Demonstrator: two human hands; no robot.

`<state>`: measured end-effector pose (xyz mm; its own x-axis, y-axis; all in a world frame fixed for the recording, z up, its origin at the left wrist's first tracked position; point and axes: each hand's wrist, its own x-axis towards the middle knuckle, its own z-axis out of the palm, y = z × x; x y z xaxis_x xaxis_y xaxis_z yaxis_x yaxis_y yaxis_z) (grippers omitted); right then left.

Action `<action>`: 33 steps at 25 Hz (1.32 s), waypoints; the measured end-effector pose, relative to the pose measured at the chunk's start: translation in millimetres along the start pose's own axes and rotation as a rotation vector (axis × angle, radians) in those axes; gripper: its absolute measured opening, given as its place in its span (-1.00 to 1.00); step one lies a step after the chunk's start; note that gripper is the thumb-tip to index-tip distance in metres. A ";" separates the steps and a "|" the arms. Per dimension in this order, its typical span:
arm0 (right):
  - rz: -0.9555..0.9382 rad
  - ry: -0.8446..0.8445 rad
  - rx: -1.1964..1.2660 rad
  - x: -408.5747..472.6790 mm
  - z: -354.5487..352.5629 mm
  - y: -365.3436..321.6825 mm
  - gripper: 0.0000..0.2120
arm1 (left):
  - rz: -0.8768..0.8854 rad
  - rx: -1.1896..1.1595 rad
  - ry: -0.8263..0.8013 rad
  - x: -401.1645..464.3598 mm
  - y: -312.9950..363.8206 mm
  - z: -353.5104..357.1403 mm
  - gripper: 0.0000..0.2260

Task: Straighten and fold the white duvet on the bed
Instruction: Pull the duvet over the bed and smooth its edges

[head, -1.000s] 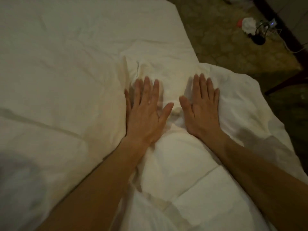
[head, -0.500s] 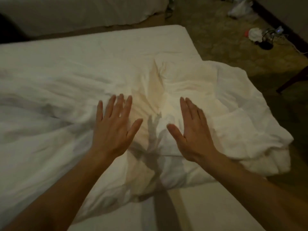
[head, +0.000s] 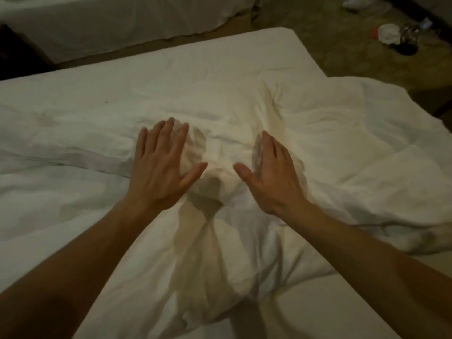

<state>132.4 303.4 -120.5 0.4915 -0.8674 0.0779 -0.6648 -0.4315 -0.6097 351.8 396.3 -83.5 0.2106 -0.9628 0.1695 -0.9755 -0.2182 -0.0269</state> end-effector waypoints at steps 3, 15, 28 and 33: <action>0.055 0.042 0.020 28.9 26.7 -18.4 0.06 | 0.086 0.120 -0.053 43.8 -26.7 14.9 -0.10; -0.289 0.317 -0.065 -41.8 -13.3 -37.9 -0.35 | 0.219 -0.132 0.064 -35.8 -29.9 -38.7 -0.31; -0.318 0.042 -0.248 -149.1 45.2 28.9 -0.30 | 0.025 -0.080 -0.085 -172.8 42.6 33.9 -0.44; -0.276 0.074 -0.213 -149.2 49.9 10.0 -0.33 | 0.052 -0.154 -0.141 -157.7 27.4 56.0 -0.42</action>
<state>80.6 440.9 -177.5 0.6324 -0.7228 0.2787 -0.6186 -0.6877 -0.3799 295.5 533.2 -166.2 0.1564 -0.9872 0.0320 -0.9811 -0.1515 0.1207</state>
